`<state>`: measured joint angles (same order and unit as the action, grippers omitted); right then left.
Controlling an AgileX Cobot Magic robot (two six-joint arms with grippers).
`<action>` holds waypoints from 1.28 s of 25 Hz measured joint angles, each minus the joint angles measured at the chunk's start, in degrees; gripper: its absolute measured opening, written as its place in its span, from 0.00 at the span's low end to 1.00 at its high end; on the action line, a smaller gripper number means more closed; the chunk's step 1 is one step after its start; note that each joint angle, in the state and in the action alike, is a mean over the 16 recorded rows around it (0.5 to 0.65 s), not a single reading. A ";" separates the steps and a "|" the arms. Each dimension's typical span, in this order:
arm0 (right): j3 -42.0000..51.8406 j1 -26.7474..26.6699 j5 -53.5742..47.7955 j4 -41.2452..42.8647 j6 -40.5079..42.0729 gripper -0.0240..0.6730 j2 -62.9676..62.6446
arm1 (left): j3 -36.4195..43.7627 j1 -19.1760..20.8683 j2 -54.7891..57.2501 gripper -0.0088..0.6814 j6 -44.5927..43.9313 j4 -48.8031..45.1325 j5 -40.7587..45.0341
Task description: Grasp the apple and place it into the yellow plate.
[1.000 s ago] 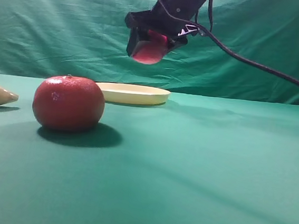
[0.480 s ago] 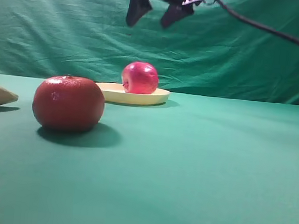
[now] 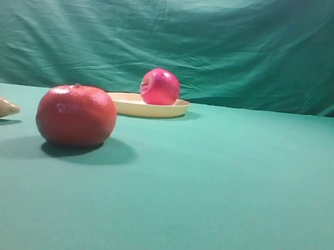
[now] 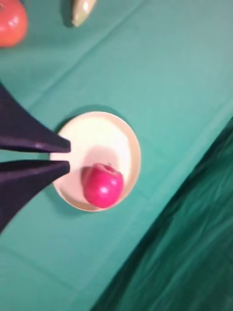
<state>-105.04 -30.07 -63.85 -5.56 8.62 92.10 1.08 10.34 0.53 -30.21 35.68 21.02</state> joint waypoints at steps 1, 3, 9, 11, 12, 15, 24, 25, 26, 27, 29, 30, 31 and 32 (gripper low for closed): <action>2.67 -0.45 0.85 0.07 -0.62 0.03 -2.25 | 0.00 0.00 0.00 0.24 0.00 0.00 0.00; 8.78 -1.34 3.59 0.10 -1.76 0.03 -7.05 | 0.00 0.00 0.00 0.24 0.00 0.00 0.00; 30.09 -3.76 16.01 -0.06 -4.45 0.03 -23.32 | 0.00 0.00 0.00 0.24 0.00 0.00 0.00; 36.93 -4.23 19.78 -0.15 -5.20 0.03 -28.72 | 0.00 0.00 0.00 0.24 0.00 0.00 0.00; 40.16 -4.37 21.39 -0.20 -5.57 0.03 -31.36 | 0.00 0.00 0.00 0.24 0.00 0.00 0.00; 48.48 -4.53 24.72 -0.31 -6.51 0.03 -38.62 | 0.00 0.00 0.00 0.24 0.00 0.00 0.00; 60.98 -4.53 22.78 1.02 -7.15 0.03 -53.36 | 0.00 0.00 0.00 0.24 0.00 0.00 0.00; 61.45 -4.53 22.14 1.47 -7.15 0.03 -54.24 | 0.00 0.00 0.00 0.24 0.00 0.00 0.00; 61.79 -4.53 21.50 1.98 -7.15 0.03 -54.97 | 0.00 0.00 0.00 0.24 0.00 0.00 0.00; 62.02 -4.52 20.86 2.53 -7.16 0.03 -55.59 | 0.00 0.00 0.00 0.24 0.00 0.00 0.00; 62.24 -4.31 19.72 3.69 -7.16 0.03 -56.58 | 0.00 0.00 0.00 0.24 0.00 0.00 0.00; 62.29 -4.01 19.28 4.27 -7.16 0.03 -57.03 | 0.00 0.00 0.00 0.24 0.00 0.00 0.00; 62.31 -3.60 18.93 4.86 -7.16 0.03 -57.45 | 0.00 0.00 0.00 0.24 0.00 0.00 0.00; 62.33 -3.04 18.69 5.44 -7.16 0.03 -57.88 | 0.00 0.00 0.00 0.24 0.00 0.00 0.00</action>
<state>-42.72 -33.11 -45.15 -0.12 1.46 34.22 1.08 10.34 0.53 -30.21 35.68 21.02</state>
